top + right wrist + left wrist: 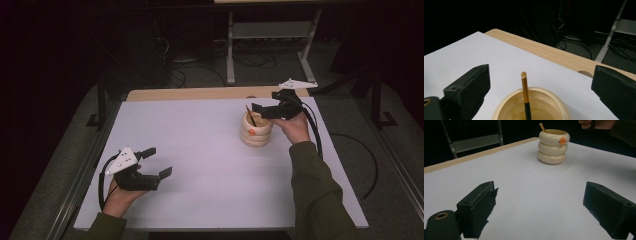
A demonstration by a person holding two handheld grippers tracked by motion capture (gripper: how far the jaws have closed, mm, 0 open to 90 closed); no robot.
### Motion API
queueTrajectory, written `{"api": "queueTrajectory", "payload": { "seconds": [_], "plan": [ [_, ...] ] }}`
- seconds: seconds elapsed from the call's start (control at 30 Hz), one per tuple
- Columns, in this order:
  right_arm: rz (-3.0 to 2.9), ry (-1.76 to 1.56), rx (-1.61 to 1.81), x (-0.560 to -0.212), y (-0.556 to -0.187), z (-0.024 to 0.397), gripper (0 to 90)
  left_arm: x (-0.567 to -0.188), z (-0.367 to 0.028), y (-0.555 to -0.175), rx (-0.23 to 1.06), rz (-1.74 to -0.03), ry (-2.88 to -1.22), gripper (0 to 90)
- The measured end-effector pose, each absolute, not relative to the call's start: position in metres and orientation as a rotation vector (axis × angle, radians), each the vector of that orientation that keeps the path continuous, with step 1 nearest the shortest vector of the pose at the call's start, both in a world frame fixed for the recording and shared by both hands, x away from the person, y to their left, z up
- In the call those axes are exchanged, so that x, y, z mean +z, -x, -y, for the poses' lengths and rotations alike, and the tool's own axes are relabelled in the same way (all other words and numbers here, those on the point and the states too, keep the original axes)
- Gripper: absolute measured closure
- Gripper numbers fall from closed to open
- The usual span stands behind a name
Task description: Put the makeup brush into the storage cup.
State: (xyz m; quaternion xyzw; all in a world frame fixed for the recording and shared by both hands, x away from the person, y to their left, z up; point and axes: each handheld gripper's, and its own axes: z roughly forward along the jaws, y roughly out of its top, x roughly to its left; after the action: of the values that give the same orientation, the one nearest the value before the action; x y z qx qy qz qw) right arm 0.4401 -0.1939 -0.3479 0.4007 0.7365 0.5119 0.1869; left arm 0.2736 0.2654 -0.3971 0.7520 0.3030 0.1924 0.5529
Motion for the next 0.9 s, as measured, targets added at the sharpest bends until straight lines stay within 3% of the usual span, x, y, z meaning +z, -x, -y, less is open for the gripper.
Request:
{"api": "queueTrajectory", "payload": {
  "seconds": [0.9],
  "plan": [
    [-2.093,-1.052,1.481,-0.356,-0.372,0.211,1.7,-0.396,-0.279,-0.278,0.465,-0.736,-1.771,10.7]
  ]
}}
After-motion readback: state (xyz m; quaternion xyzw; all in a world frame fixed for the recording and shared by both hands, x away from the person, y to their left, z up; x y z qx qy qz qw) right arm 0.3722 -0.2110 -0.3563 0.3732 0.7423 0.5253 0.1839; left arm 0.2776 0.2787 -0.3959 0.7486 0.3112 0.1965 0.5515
